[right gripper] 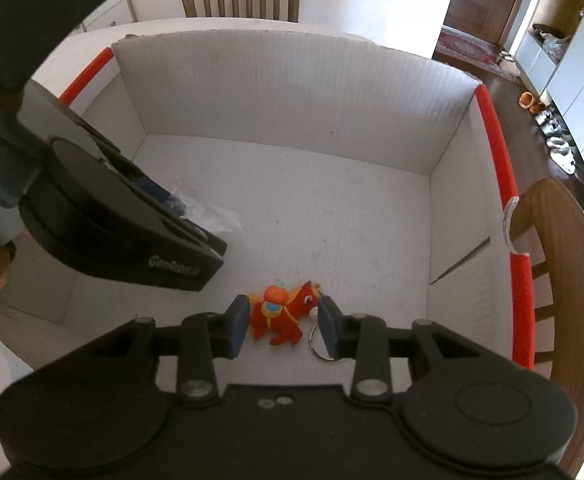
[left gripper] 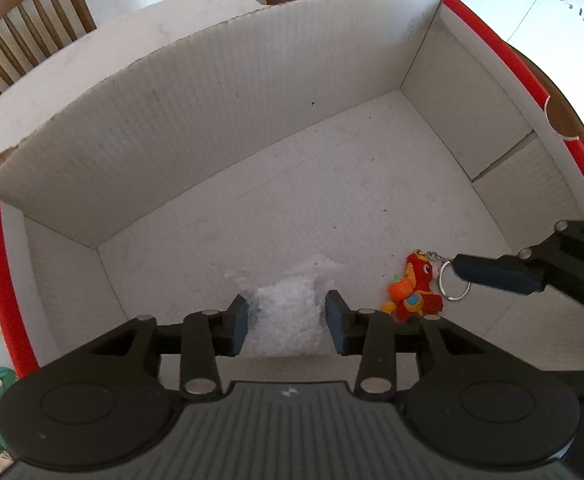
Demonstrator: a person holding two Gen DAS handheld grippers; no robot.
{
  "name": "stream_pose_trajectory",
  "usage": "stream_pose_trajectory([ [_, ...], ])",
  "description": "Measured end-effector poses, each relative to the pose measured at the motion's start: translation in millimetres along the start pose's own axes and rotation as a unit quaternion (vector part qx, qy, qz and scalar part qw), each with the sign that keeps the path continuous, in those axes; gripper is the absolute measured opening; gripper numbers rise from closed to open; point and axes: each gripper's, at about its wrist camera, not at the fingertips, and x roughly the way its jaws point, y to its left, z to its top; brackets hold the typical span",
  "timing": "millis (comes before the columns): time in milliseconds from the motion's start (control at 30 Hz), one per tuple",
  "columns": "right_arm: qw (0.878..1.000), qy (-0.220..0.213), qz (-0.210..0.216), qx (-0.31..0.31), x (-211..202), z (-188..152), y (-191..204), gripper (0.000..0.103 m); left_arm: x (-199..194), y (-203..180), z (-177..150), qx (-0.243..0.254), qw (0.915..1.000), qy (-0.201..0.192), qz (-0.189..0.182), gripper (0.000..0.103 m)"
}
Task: Organize objects
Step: 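Drop the keychain in the shoebox with the right gripper while the left drops a bead bag, then withdraw both grippers from the shoebox back to the pile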
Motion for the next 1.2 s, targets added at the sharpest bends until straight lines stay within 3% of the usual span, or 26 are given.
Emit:
stream_pose_trajectory([
  [200, 1.000, -0.017, -0.001, 0.005, -16.2, -5.0, -1.0, 0.046, -11.6, -1.0, -4.6, 0.001, 0.9998, -0.020, -0.001, 0.051],
  [633, 0.998, -0.068, -0.005, 0.019, -70.1, -7.5, -16.0, 0.063, -66.8, -1.0, -30.2, 0.000, 0.9965, -0.080, -0.023, 0.051],
  [800, 0.995, -0.092, -0.005, 0.023, -90.2, -11.3, -11.9, 0.069, -95.2, 2.2, -43.1, 0.001, 0.9930, -0.111, -0.042, 0.060],
  [1200, 0.989, -0.145, 0.007, 0.021, -138.6, -21.0, 18.7, 0.084, -140.7, 19.8, -85.7, 0.008, 0.9822, -0.180, -0.052, 0.067],
])
